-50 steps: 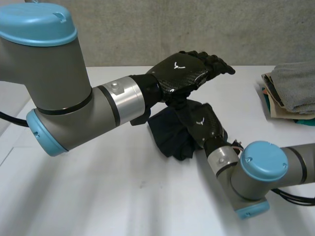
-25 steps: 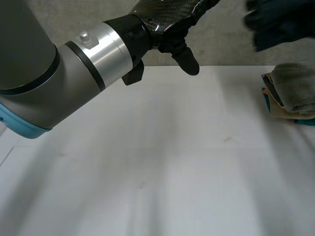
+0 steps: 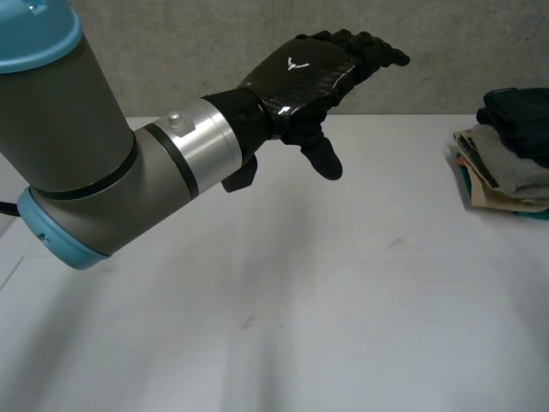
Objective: Fold the laundry.
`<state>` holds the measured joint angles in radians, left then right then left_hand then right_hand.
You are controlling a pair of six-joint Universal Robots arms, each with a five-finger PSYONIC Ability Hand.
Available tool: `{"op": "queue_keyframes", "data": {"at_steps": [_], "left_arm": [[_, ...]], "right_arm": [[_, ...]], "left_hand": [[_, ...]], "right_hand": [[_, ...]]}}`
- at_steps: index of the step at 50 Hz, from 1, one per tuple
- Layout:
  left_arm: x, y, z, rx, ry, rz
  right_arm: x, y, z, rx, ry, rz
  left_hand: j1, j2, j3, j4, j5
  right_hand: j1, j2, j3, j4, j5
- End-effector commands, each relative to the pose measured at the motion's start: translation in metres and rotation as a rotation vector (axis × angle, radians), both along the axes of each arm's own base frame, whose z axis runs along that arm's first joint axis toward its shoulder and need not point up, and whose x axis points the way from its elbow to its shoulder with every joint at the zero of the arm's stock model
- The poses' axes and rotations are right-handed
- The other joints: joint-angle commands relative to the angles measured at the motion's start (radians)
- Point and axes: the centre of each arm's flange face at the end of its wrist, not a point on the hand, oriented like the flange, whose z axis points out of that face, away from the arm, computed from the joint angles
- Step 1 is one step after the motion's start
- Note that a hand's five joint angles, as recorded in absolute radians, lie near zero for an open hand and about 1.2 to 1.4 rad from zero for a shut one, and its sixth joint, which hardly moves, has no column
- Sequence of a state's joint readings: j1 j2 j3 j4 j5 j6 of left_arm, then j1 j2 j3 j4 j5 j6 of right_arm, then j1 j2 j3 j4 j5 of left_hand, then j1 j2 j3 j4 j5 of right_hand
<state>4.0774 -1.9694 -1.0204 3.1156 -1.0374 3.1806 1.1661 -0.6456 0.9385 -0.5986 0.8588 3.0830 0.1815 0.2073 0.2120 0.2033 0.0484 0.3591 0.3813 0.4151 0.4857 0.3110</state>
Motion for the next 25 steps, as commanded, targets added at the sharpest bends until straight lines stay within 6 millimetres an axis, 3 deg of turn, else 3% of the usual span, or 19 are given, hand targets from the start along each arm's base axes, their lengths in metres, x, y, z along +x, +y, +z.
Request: {"op": "queue_keyframes", "data": {"at_steps": [1, 6, 9, 13, 18, 21, 25], "left_arm": [[0.001, 0.001, 0.006, -0.013, 0.01, 0.001], [0.002, 0.003, 0.008, -0.017, 0.013, -0.001], [0.003, 0.006, 0.011, -0.02, 0.018, -0.002], [0.004, 0.011, 0.013, -0.019, 0.018, -0.002], [0.005, 0.015, 0.017, -0.024, 0.028, 0.013], [0.005, 0.014, 0.022, -0.034, 0.04, 0.024], [0.008, 0.014, 0.04, -0.075, 0.082, 0.051]], "right_arm": [[0.002, 0.021, 0.065, -0.068, -0.039, -0.077], [0.006, 0.05, 0.11, -0.032, -0.128, -0.091], [0.002, 0.063, 0.12, 0.014, -0.149, -0.123], [-0.027, 0.086, 0.133, 0.104, -0.174, -0.283], [-0.065, 0.108, 0.132, 0.241, -0.011, -0.523], [-0.078, 0.11, 0.146, 0.193, 0.123, -0.658], [-0.088, 0.103, 0.169, 0.033, 0.163, -0.794]], "left_hand": [[0.023, -0.003, -0.007, 0.001, -0.018], [0.023, -0.003, -0.007, 0.001, -0.018], [0.023, -0.003, -0.007, 0.001, -0.018], [0.023, -0.003, -0.007, 0.001, -0.018], [0.023, -0.003, -0.007, 0.001, -0.018], [0.023, -0.003, -0.007, 0.001, -0.018], [0.023, -0.003, -0.007, 0.001, -0.018]], "right_hand": [[-0.185, -0.207, -0.241, -0.311, -0.311], [-0.185, -0.207, -0.241, -0.311, -0.311], [-0.185, -0.207, -0.241, -0.311, -0.311], [-0.185, -0.207, -0.241, -0.311, -0.311], [-0.185, -0.207, -0.241, -0.311, -0.311], [-0.185, -0.207, -0.241, -0.311, -0.311], [-0.185, -0.207, -0.241, -0.311, -0.311]]}}
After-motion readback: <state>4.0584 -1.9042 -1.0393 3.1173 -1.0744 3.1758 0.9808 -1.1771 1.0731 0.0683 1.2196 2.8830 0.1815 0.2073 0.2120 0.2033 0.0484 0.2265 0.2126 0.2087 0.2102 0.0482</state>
